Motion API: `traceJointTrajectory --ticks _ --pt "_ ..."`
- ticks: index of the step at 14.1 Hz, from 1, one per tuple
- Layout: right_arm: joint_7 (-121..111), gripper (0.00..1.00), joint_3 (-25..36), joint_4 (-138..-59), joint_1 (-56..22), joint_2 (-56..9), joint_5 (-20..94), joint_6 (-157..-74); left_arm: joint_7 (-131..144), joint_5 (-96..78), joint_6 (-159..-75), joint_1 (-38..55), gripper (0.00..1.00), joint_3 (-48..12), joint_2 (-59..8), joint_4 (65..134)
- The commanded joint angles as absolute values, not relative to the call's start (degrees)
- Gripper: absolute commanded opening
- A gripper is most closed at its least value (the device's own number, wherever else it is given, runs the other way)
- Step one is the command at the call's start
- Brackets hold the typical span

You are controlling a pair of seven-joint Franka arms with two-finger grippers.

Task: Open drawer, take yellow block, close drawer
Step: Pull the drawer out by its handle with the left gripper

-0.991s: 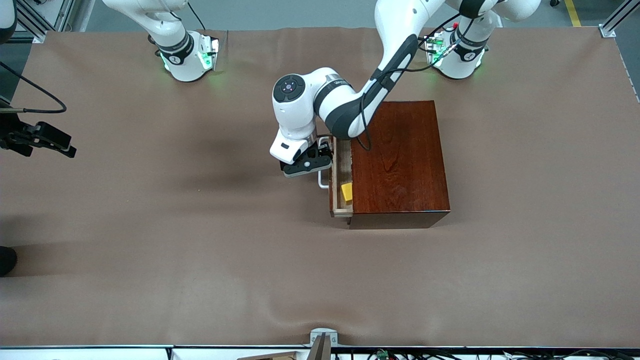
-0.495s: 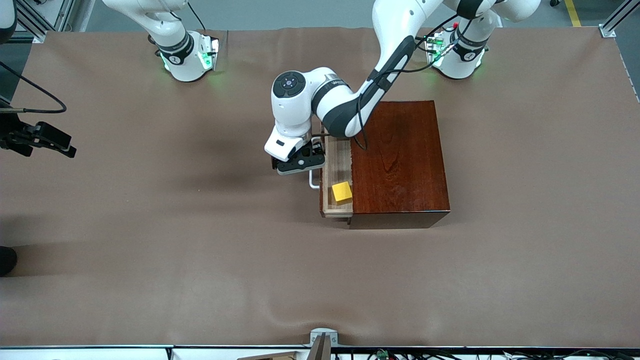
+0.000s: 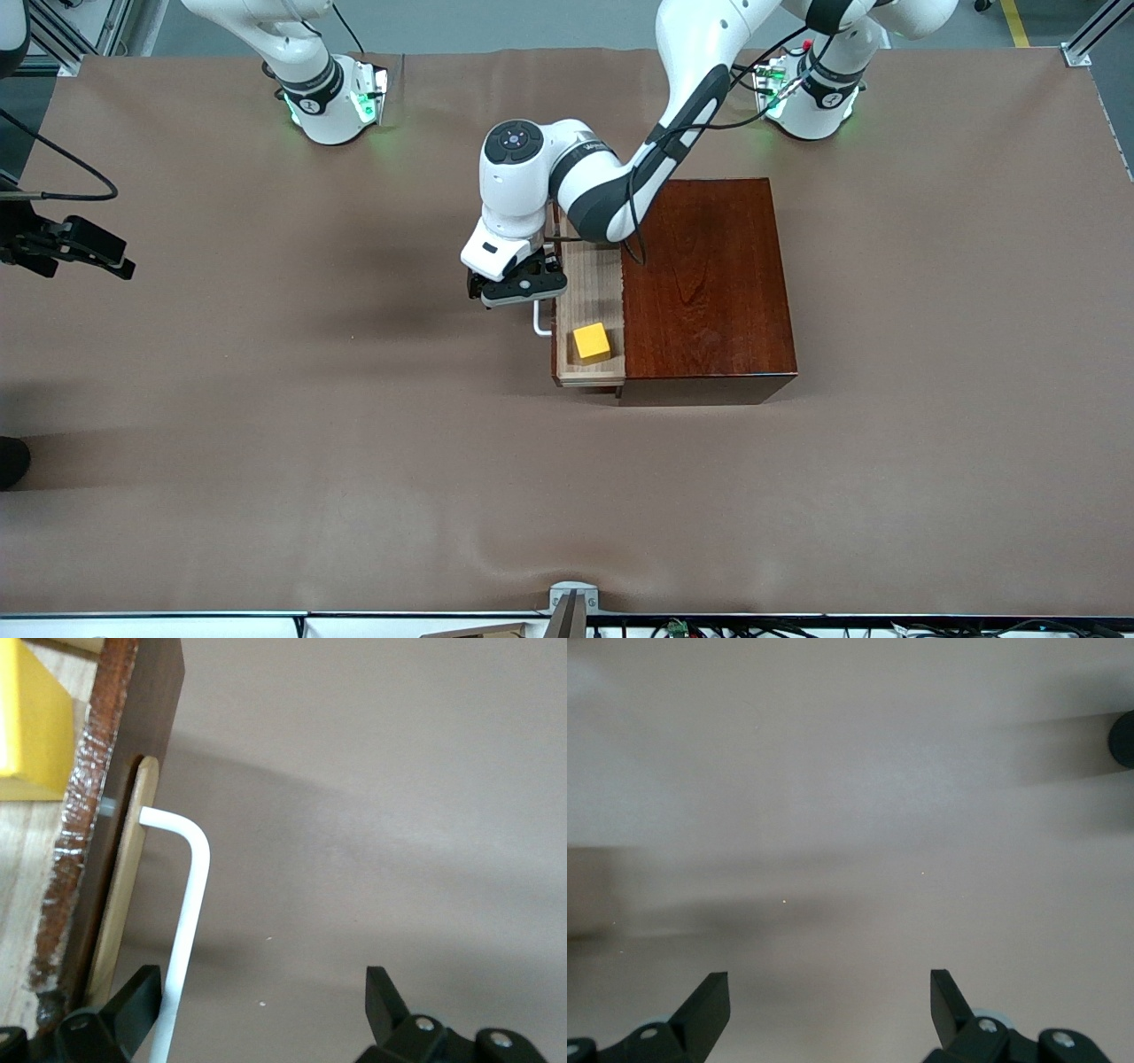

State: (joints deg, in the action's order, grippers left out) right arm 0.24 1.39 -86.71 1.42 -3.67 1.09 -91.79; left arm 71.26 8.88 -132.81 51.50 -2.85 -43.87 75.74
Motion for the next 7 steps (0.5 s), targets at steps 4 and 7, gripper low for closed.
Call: traceJointTrajectory --ticks 4,7 --pt "-0.2 1.0 0.7 -87.3 2.4 -3.0 1.5 -92.0 72.9 7.4 -142.3 52.9 1.0 -3.2 -47.5 73.2" --pt "-0.2 1.0 0.7 -87.3 2.4 -3.0 1.4 -92.0 72.5 7.4 -143.4 52.9 1.0 -3.1 -47.7 73.2"
